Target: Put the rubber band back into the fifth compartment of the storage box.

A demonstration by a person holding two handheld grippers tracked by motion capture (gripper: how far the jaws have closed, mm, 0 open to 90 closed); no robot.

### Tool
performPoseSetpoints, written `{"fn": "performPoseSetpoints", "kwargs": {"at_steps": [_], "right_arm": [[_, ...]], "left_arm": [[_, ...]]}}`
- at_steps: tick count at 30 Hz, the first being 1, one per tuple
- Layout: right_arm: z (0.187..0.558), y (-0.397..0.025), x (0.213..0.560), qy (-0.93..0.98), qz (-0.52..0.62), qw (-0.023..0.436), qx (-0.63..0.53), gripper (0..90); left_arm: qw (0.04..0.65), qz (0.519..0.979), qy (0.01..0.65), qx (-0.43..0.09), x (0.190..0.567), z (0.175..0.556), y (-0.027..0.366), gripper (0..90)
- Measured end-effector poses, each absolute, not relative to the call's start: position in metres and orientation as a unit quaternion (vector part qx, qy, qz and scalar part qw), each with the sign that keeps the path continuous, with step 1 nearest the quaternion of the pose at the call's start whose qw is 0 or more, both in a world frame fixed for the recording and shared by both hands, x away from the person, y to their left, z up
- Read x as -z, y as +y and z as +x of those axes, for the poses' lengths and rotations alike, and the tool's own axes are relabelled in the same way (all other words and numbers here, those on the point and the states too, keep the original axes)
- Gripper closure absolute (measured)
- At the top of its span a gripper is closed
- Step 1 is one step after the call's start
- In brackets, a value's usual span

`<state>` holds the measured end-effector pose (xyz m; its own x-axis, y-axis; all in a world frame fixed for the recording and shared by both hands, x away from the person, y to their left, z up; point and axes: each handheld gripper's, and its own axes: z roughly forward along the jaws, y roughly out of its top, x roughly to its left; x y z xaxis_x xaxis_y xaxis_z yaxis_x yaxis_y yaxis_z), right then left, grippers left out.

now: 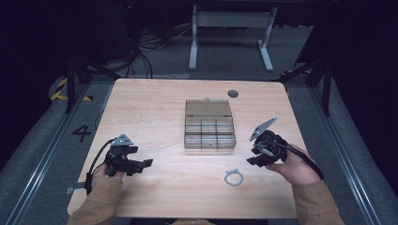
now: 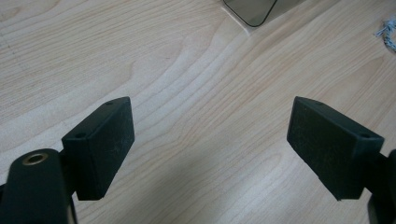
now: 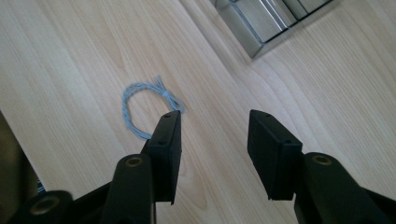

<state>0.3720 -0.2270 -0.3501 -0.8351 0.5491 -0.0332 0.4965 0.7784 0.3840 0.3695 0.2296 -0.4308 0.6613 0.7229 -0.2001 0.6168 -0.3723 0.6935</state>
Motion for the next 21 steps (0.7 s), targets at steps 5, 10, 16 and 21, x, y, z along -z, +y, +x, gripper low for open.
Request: {"fn": "performPoseSetpoints", "kwargs": {"at_steps": [5,10,16,21], "right_arm": [[0.370,-0.220,0.353,0.943,0.270,0.069,-0.184,56.2],[0.372,-0.215,0.359,0.945,0.265,0.059,-0.183,56.7],[0.374,-0.206,0.368,0.949,0.258,0.050,-0.173,57.3],[0.374,-0.200,0.375,0.953,0.251,0.043,-0.167,57.8]], "left_arm": [[0.387,0.824,0.407,-0.070,0.431,0.369,0.230,15.7],[0.387,0.825,0.406,-0.071,0.430,0.369,0.230,15.8],[0.388,0.824,0.406,-0.070,0.430,0.369,0.230,15.8],[0.391,0.824,0.404,-0.067,0.430,0.370,0.229,15.8]]}}
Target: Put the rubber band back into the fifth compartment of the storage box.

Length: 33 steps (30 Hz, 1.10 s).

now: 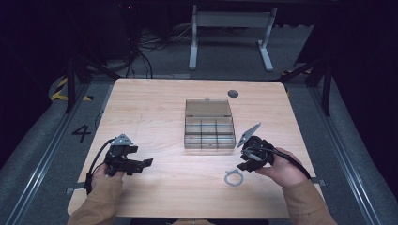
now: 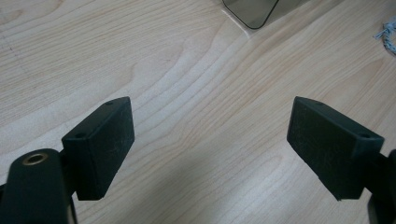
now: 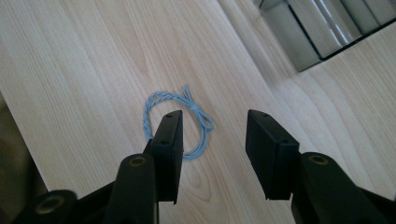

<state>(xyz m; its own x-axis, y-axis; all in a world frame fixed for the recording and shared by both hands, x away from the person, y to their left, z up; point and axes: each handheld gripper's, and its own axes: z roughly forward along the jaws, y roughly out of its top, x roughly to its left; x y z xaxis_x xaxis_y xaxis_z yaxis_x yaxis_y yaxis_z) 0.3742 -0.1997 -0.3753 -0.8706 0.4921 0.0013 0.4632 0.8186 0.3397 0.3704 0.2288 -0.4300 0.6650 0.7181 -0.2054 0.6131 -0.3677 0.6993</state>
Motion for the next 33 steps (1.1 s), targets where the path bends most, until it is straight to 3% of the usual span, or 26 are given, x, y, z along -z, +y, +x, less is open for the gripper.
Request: {"fn": "performPoseSetpoints", "kwargs": {"at_steps": [33], "right_arm": [[0.380,-0.176,0.427,0.965,0.218,0.035,-0.143,64.7]], "left_arm": [[0.388,0.829,0.396,-0.074,0.429,0.376,0.220,15.7]]}}
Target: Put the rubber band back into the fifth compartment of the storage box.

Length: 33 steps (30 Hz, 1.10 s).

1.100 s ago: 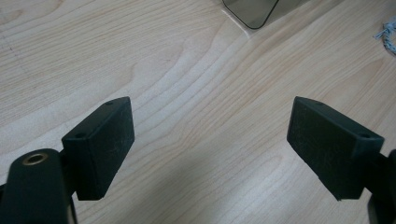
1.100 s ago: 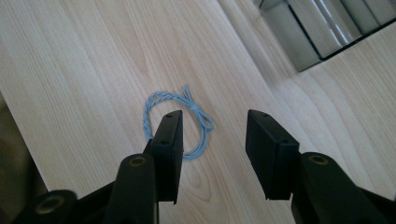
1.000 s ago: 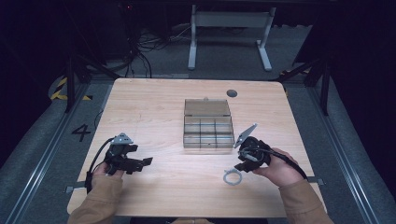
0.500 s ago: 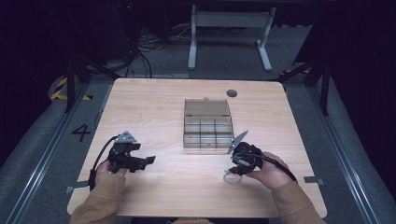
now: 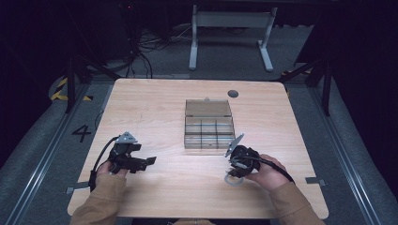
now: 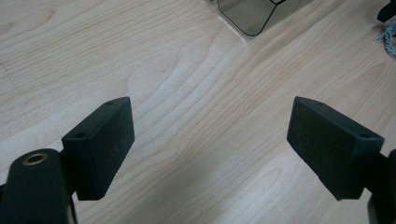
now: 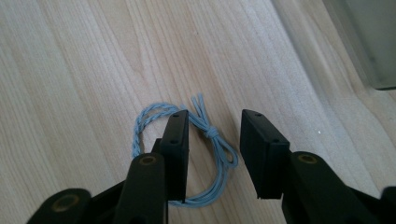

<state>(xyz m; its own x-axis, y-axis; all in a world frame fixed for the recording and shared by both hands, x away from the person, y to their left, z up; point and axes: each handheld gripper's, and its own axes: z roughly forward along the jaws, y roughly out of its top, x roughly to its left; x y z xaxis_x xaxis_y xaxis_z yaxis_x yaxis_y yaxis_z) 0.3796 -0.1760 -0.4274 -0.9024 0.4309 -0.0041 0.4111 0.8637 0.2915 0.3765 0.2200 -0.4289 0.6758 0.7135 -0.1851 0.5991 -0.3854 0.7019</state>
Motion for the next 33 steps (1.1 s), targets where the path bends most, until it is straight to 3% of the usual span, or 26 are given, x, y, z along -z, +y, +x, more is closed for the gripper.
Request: {"fn": "performPoseSetpoints", "kwargs": {"at_steps": [8,16,33], "right_arm": [[0.380,-0.175,0.430,0.968,0.214,0.033,-0.130,70.6],[0.378,-0.174,0.430,0.967,0.218,0.028,-0.126,83.4],[0.373,-0.174,0.417,0.966,0.216,0.041,-0.133,84.6]], "left_arm": [[0.388,0.829,0.396,-0.073,0.429,0.377,0.220,15.8],[0.388,0.829,0.396,-0.074,0.429,0.377,0.220,15.7],[0.388,0.829,0.396,-0.075,0.429,0.376,0.220,15.7]]}}
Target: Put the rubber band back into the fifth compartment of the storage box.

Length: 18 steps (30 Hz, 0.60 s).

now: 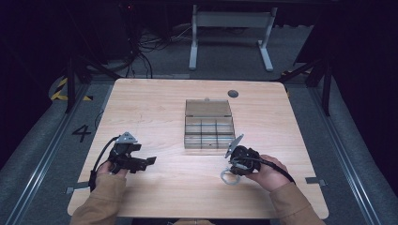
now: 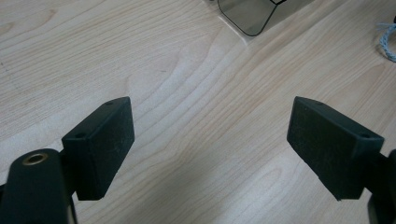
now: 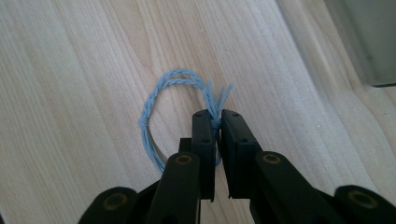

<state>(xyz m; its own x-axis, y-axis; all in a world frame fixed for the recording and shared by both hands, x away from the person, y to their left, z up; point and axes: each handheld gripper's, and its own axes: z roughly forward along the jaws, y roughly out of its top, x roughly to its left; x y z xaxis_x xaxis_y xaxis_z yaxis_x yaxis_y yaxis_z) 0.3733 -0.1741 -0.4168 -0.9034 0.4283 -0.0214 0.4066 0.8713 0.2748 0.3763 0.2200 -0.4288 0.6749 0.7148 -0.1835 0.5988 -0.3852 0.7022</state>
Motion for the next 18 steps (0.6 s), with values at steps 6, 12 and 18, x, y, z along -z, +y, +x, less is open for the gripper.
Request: {"fn": "performPoseSetpoints", "kwargs": {"at_steps": [6,12,18], "right_arm": [[0.369,-0.175,0.403,0.964,0.212,0.055,-0.150,84.7],[0.368,-0.175,0.393,0.961,0.213,0.063,-0.164,84.6],[0.367,-0.175,0.384,0.959,0.211,0.072,-0.175,84.6]], "left_arm": [[0.389,0.827,0.399,-0.075,0.429,0.375,0.221,15.8],[0.389,0.825,0.403,-0.076,0.429,0.373,0.223,15.8],[0.387,0.824,0.406,-0.078,0.429,0.372,0.225,15.8]]}}
